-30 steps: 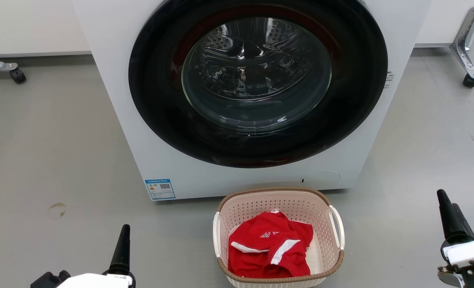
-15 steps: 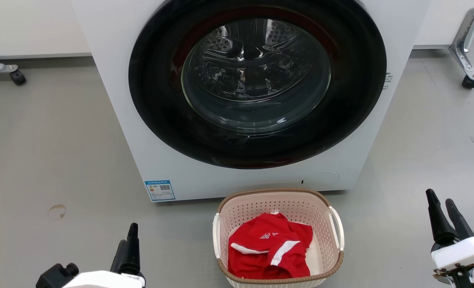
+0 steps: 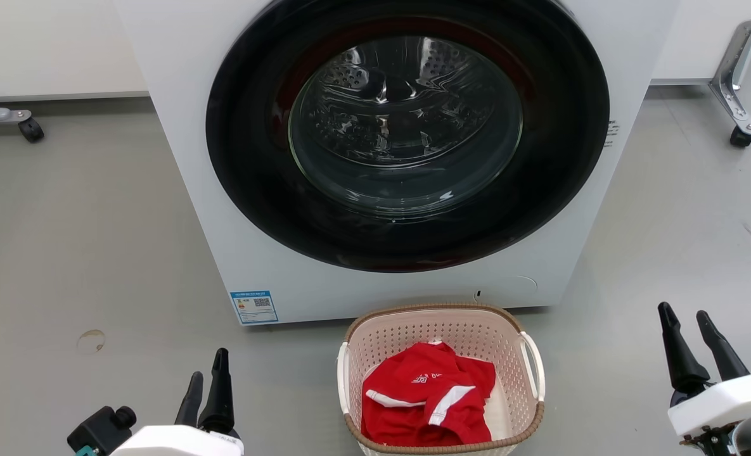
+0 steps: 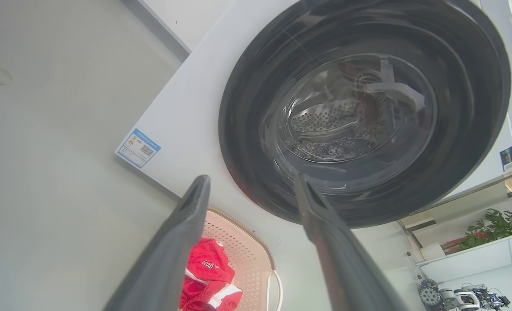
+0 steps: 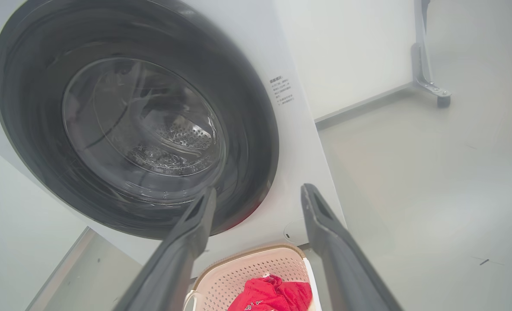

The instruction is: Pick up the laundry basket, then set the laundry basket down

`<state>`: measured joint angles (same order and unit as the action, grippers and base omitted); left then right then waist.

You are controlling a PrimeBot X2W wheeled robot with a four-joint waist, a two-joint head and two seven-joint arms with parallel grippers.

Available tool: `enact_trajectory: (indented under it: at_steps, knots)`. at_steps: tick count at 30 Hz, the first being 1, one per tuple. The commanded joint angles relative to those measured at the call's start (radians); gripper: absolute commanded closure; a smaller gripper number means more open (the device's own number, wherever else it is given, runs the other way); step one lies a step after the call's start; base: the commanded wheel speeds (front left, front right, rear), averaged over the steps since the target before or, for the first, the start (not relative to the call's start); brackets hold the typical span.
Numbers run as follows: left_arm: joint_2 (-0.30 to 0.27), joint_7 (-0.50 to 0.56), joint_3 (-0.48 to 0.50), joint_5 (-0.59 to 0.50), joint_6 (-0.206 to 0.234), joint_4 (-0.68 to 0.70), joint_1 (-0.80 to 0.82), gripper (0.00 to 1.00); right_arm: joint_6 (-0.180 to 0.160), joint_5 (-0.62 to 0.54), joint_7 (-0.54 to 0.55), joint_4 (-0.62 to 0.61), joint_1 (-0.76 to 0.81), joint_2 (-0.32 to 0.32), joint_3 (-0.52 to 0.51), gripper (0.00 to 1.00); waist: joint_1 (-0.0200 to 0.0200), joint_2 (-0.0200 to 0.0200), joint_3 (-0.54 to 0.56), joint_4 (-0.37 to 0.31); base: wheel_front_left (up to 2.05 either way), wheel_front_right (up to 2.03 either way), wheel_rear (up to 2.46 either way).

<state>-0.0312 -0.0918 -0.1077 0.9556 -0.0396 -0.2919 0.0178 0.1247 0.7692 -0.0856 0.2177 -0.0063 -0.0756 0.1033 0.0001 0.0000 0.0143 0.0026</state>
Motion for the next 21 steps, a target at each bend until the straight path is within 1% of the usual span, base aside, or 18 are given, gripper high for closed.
enact_trajectory:
  at_steps: [1, 21]
  knots:
    - [-0.011, -0.014, 0.011, -0.031, 0.007, 0.024, 0.043, 0.0, 0.004, -0.038, -0.021, -0.031, -0.013, -0.028, 0.014, 0.0, 0.0, 0.0, 0.002, -0.001, 0.0, 0.0, 0.0]
    - [-0.014, -0.073, -0.025, -0.24, 0.022, 0.024, 0.048, 0.0, 0.004, -0.27, -0.08, -0.043, -0.003, -0.042, 0.06, 0.0, 0.0, 0.0, 0.013, 0.004, 0.0, 0.0, 0.0]
